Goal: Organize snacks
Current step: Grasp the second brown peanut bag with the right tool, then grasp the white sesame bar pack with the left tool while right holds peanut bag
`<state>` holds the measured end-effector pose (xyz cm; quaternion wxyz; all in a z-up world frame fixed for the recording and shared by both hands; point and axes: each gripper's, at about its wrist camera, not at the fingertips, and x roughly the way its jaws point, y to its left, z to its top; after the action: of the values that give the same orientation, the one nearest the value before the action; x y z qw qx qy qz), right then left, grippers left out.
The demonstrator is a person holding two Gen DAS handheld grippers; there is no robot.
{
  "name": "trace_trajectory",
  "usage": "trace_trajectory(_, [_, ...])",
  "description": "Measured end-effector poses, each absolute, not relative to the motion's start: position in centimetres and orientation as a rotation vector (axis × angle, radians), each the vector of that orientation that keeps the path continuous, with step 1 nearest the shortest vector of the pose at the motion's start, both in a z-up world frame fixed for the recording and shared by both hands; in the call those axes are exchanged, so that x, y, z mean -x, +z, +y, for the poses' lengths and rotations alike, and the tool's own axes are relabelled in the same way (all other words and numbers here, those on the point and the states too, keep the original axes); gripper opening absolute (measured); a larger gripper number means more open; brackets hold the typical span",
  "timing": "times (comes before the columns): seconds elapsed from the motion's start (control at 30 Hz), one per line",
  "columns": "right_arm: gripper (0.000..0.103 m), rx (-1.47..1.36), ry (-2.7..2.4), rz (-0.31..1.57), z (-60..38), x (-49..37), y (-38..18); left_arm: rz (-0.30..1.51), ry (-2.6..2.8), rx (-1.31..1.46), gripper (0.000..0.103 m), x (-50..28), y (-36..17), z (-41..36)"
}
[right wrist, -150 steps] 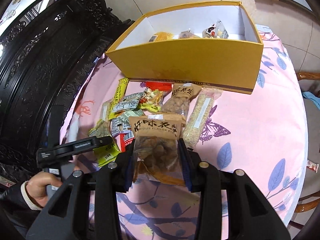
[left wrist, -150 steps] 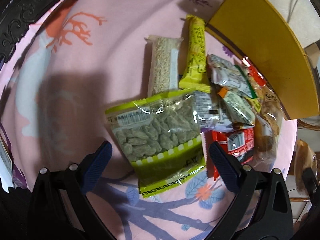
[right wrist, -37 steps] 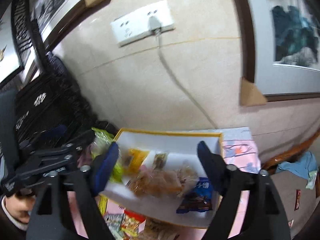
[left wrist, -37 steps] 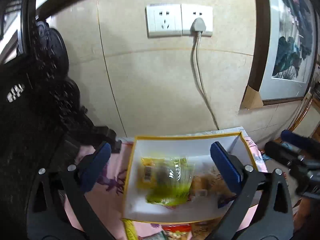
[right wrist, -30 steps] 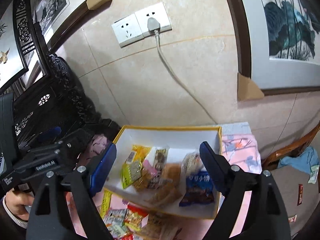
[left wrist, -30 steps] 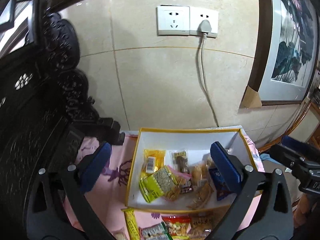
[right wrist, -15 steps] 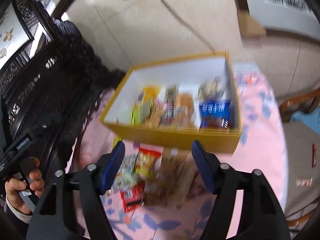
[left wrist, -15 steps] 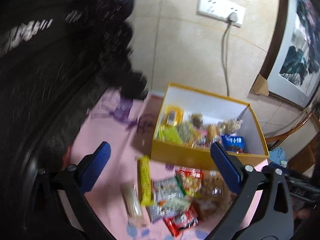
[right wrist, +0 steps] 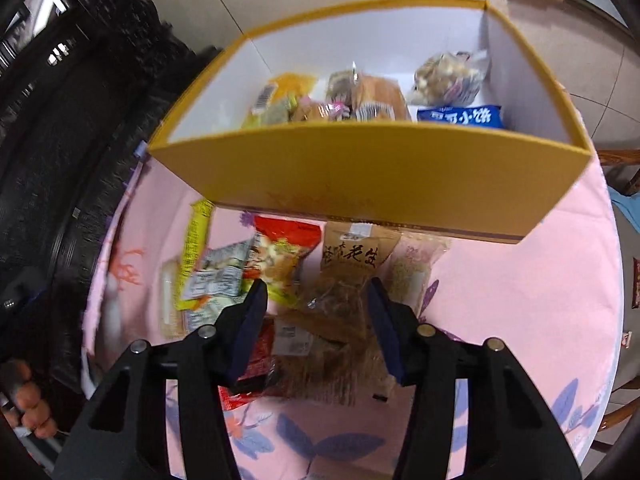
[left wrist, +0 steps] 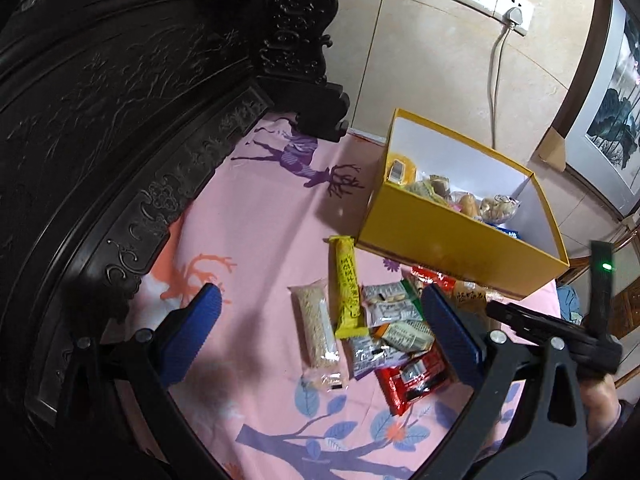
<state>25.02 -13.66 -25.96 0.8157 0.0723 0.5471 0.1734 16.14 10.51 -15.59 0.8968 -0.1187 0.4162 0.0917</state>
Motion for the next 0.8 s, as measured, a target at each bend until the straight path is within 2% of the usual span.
trace_trajectory(0.2, [0.054,-0.088,0.302,1.205,-12.8,-26.3,-28.1,0.890,0.216,0.259,0.101,-15.7,-16.5,11.3])
trace_trajectory(0.3, [0.049,-0.059,0.283,1.228,-12.2,-27.0,-29.1,0.916,0.231,0.288,0.101,-15.6,-17.2,12.0])
trace_trajectory(0.8, [0.048,0.050,0.251,1.257,-10.1,-28.5,-31.0,0.934,0.246,0.295,0.101,-15.5,-17.8,12.5])
